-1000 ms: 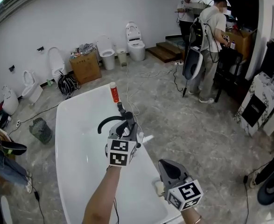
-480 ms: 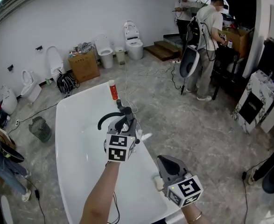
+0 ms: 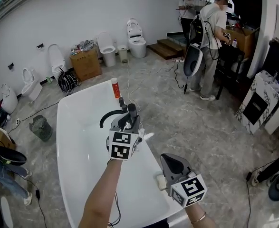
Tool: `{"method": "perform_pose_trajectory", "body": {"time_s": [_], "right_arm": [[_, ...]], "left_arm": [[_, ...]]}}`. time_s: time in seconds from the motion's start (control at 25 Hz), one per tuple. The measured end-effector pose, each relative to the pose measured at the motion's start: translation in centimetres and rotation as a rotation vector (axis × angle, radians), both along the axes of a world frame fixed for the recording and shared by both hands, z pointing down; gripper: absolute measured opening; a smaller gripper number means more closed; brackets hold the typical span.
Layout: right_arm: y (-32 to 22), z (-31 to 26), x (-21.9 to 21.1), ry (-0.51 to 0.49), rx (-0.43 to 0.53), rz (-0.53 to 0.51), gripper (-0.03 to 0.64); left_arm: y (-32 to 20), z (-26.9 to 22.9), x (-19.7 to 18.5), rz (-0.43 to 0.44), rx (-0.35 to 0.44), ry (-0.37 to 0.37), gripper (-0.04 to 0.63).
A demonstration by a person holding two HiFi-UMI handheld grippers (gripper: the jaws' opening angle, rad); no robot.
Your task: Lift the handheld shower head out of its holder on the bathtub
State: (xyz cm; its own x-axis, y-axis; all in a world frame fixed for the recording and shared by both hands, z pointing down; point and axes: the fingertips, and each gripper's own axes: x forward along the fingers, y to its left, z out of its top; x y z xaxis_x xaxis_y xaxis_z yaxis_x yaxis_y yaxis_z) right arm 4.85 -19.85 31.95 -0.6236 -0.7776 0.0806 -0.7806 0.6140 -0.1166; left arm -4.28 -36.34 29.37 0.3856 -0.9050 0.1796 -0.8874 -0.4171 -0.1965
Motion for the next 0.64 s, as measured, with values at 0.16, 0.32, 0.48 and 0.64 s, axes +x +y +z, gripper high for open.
{"method": "perform_pose_trajectory", "body": {"time_s": [0.16, 0.32, 0.48, 0.64], "right_arm": [[0.4, 0.4, -0.3, 0.013, 0.006, 0.004, 0.005], [0.3, -0.7, 0.1, -0.001, 0.027, 0.015, 0.005], [0.9, -1.8, 0.2, 0.001, 0.022, 0.015, 0.005], [0.9, -2.6, 0.4, 0.005, 0.022, 0.013, 0.005]], "left_arm": [[0.6, 0.4, -0.8, 0.003, 0.003, -0.006, 0.138], [0.4, -0.4, -0.6, 0.000, 0.002, -0.011, 0.138], [0.8, -1.2, -0.4, 0.001, -0.002, -0.020, 0.138], [0.7, -1.7, 0.0, -0.003, -0.003, -0.018, 0.138]]}}
